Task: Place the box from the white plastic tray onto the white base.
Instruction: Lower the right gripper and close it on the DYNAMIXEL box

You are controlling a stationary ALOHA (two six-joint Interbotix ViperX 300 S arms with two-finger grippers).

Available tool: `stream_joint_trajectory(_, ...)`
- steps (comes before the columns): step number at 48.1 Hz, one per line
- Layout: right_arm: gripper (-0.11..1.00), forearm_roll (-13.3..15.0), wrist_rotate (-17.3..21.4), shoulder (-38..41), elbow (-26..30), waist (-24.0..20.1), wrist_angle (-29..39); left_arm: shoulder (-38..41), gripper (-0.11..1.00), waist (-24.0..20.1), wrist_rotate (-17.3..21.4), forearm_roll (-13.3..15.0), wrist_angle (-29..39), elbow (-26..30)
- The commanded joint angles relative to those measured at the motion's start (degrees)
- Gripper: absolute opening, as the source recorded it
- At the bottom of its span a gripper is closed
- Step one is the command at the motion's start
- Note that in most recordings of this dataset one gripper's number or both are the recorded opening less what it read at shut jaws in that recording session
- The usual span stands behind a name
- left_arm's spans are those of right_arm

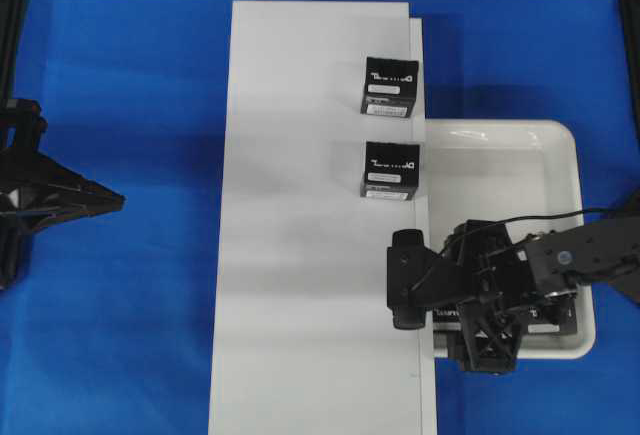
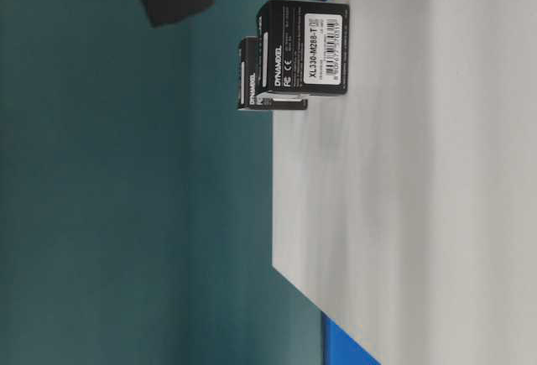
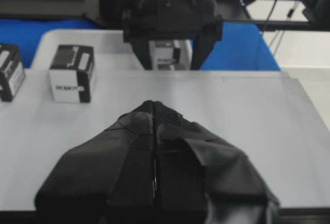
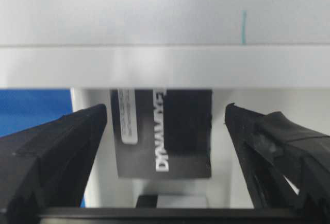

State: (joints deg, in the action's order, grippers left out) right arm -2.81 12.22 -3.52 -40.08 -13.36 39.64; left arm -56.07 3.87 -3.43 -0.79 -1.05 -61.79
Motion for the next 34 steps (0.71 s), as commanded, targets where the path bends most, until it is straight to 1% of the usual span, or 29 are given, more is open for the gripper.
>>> stream_joint_trajectory(1,1.00,0.0,-0.1,1.5,0.2,0.2,-1.1,0.3,-0.07,-0.2,0.0,-0.1,-0.3,1.7)
stream_joint_trajectory(19,1.00,-0.1,0.3,1.8,-1.0,0.1,-1.6,0.3,-0.07,-0.1,-0.1,-0.1,-0.3,1.6)
stream_joint_trajectory(24,0.98,-0.2,0.4,1.8,-0.9,0.2,-1.6,0.3,-0.07,-0.1,-0.1,-0.2,-0.3,1.7)
stream_joint_trajectory(26,0.94,-0.3,0.4,1.8,-0.9,0.2,-1.4,0.3,-0.07,-0.2,-0.1,-0.1,-0.3,1.7)
stream_joint_trajectory(29,0.84,-0.4,0.5,1.8,-0.9,0.2,-1.2,0.3,-0.07,-0.2,-0.1,-0.1,-0.3,1.7)
stream_joint_trajectory(34,0.60,-0.7,0.4,1.8,-0.7,0.2,-0.2,0.3,-0.07,-0.2,-0.1,-0.1,-0.3,1.7)
